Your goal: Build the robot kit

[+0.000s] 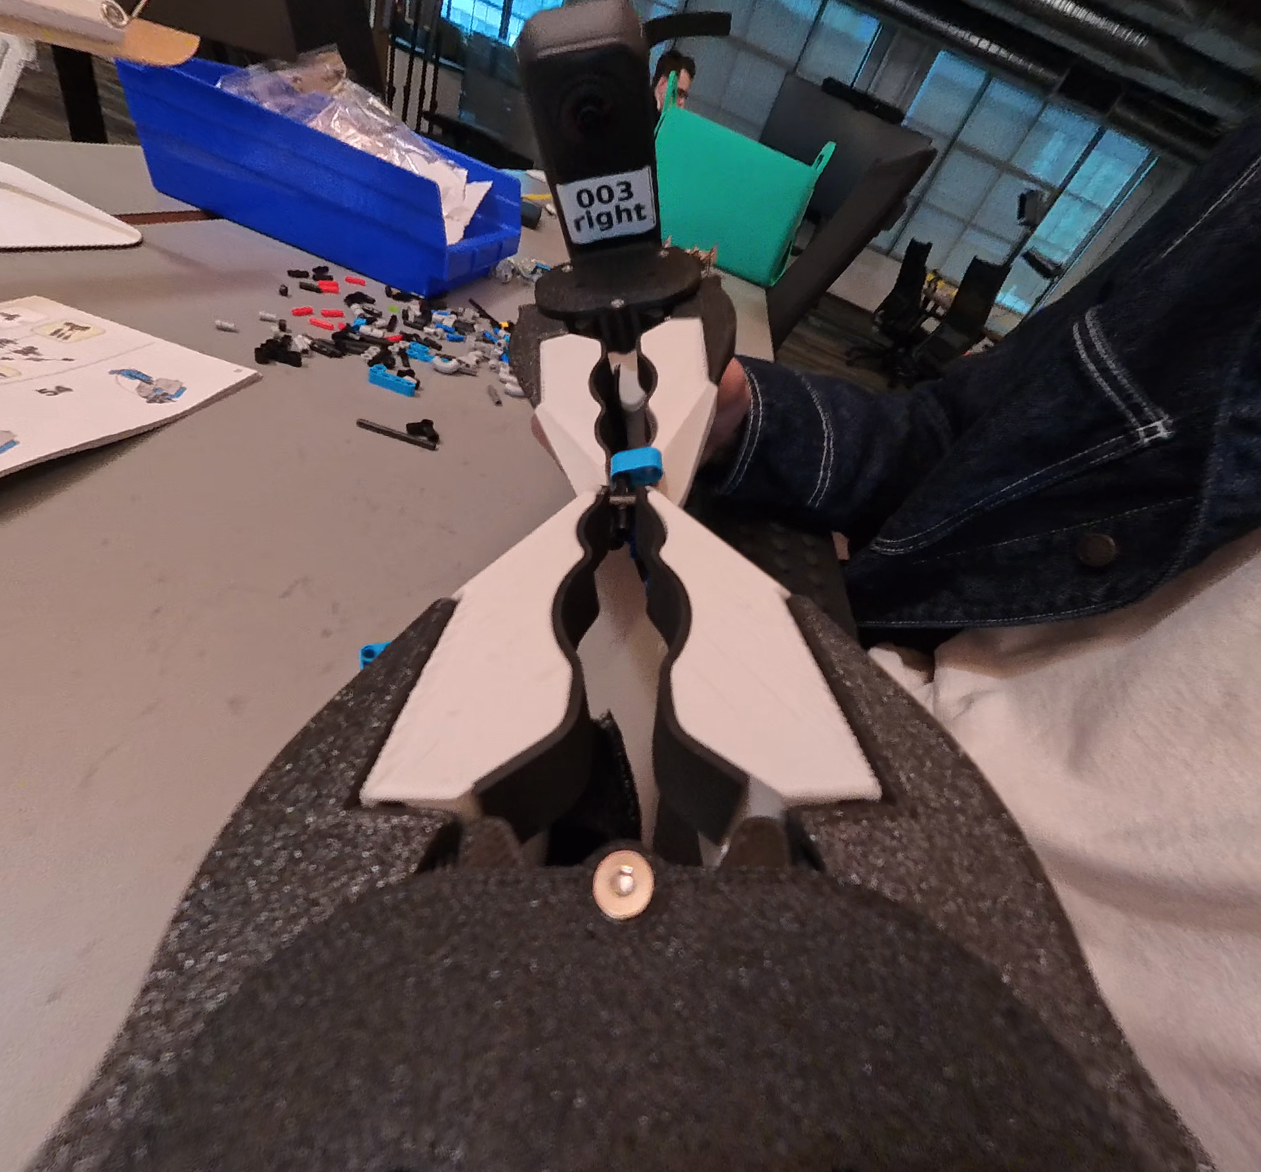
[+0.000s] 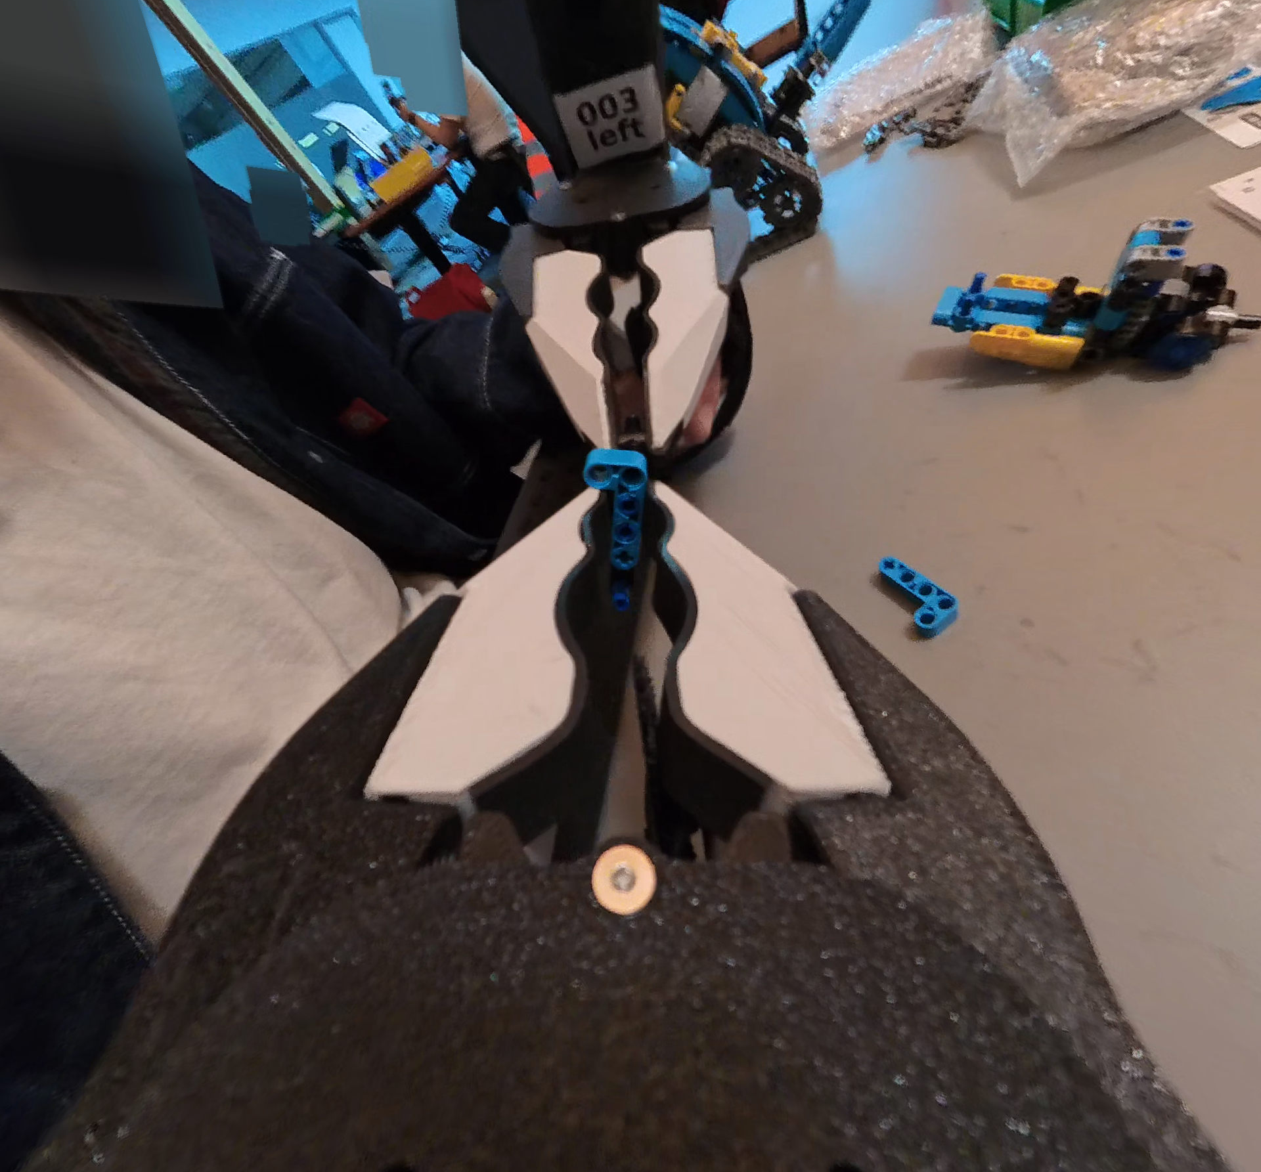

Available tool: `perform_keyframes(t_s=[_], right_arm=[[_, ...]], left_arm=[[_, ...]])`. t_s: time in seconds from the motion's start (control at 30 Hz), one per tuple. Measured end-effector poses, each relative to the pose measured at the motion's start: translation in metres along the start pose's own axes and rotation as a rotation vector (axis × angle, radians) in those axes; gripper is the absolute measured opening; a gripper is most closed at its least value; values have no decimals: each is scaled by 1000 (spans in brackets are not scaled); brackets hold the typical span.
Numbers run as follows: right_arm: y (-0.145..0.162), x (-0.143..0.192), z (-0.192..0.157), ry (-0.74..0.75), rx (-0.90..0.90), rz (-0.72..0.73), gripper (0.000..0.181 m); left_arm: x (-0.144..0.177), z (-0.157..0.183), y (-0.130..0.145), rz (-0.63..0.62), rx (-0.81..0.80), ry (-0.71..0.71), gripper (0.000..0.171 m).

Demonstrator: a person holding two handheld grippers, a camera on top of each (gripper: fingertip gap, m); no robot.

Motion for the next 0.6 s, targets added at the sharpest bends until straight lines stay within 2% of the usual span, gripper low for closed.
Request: perform_keyframes(t_s=[0.17, 0.27, 0.37, 0.43, 0.6], right_arm=[[3, -1, 2, 97, 77, -38, 6], [3, -1, 1, 93, 89, -68, 6], [9, -1, 4, 72, 32, -81, 6], [2, -1, 4, 35, -29, -13, 6], [10, 11, 9, 113, -23, -261, 8]], left_arm=[[-2, -5, 2, -23, 37, -18, 6], [-2, -6, 3, -38, 55, -9, 6], [-4, -8, 5, -52, 52, -32, 6], [-1, -8, 0, -21, 60, -12, 6], [1, -27, 9, -109, -38, -206, 7]])
Point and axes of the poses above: each gripper's, where its closed fingertips meet, x back along the fingers, y out of its underside, z = x × y across the jaws, the point moved 6 cm from there along x, back along the fingers, and after that the axes turned 13 degrees about x, right-handed, at the moved point
